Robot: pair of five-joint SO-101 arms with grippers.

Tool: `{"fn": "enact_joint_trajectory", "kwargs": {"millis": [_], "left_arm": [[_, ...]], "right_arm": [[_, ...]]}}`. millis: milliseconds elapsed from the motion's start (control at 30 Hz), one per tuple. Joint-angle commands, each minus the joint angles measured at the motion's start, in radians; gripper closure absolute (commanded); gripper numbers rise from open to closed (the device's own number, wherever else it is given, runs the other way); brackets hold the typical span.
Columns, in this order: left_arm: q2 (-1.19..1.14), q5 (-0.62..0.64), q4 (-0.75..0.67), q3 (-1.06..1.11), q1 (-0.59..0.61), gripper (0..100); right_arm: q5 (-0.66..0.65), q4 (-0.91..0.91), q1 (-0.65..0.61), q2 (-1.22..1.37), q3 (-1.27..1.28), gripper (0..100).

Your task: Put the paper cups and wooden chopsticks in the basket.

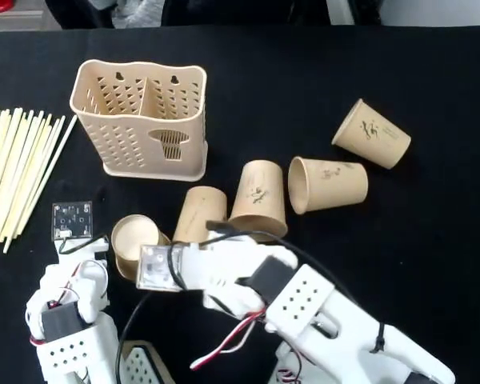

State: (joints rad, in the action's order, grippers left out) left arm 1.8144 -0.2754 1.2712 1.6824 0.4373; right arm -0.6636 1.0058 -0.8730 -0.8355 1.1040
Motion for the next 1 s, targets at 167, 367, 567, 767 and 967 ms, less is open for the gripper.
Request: {"fn": "enact_joint_trajectory", "kwargs": {"millis": [167,367,567,767,967], "left_arm": [[0.005,-0.005,0.005,0.018,-0.005,97],[0.005,-0.005,0.005,0.018,-0.005,97],[0.005,-0.005,0.005,0.018,-0.005,97],[0.005,-0.005,0.005,0.018,-0.005,97],[0.005,-0.005,0.005,0.018,-0.005,97]], "right_arm": [[0.057,-0.226,0.049,-0.019,0.07,78.9],[0.055,-0.307,0.173,-0.027,0.102,99.0],[0.063,-0.295,0.187,-0.028,0.042,98.7],[0.137,-0.163,0.187,-0.028,-0.137,98.7],[0.14,-0.005,0.213,-0.027,-0.337,98.7]]}}
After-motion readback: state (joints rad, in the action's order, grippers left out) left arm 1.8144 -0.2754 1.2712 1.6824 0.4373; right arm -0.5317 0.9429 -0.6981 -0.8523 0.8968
